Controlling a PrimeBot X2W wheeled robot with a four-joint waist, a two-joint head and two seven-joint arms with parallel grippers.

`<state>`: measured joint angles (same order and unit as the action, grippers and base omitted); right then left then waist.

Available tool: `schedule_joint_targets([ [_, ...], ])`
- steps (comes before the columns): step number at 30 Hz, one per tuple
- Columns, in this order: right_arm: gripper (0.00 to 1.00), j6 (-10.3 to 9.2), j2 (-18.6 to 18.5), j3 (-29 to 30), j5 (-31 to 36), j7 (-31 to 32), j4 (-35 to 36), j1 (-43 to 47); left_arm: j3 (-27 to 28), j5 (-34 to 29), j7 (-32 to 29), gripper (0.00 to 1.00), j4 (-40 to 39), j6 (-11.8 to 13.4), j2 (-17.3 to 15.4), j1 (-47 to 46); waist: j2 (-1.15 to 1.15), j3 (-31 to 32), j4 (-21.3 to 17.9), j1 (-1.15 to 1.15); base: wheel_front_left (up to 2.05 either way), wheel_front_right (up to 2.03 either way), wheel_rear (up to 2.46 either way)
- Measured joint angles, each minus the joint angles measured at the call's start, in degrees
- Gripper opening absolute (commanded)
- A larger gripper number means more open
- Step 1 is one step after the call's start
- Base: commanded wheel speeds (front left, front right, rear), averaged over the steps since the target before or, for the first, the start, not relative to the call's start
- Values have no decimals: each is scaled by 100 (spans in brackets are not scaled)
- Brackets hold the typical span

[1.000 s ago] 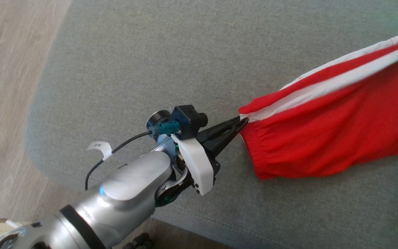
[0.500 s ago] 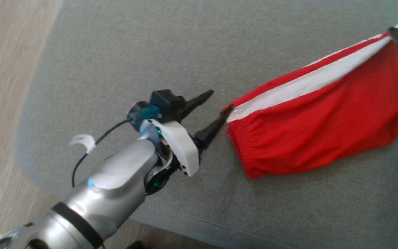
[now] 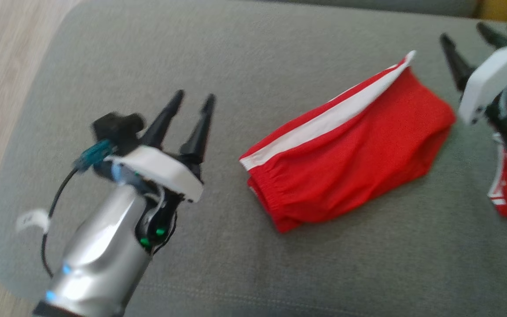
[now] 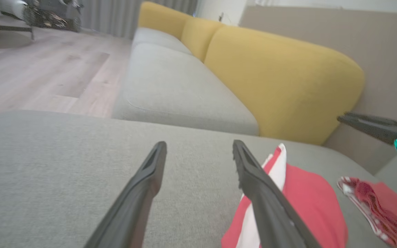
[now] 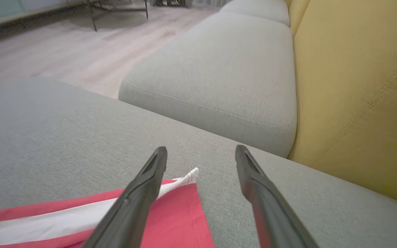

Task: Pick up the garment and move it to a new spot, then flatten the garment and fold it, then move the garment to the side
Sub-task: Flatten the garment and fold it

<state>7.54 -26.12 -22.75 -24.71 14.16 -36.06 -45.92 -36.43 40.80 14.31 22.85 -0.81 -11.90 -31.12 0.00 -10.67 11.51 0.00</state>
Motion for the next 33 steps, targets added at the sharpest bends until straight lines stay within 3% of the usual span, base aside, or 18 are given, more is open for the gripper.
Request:
schedule_joint_targets([
  [10,100,0,267,579,357,-1623,504,1343,1454,-672,24,100,-697,81,508,1267,0,690,-461,0,0,0,0],
  [18,100,0,1016,1574,1179,-2241,1151,2931,2248,-1334,25,100,-1056,-166,823,2476,0,1169,-770,0,0,0,0],
  [27,100,0,2035,2193,2189,-2426,1951,4474,2550,-1847,25,100,-1238,-229,887,3155,0,1305,-985,0,0,0,0],
  [33,100,0,2215,2371,2359,-2377,2079,4785,2388,-1846,25,100,-1354,-189,892,3345,0,1293,-1031,0,0,0,0],
])
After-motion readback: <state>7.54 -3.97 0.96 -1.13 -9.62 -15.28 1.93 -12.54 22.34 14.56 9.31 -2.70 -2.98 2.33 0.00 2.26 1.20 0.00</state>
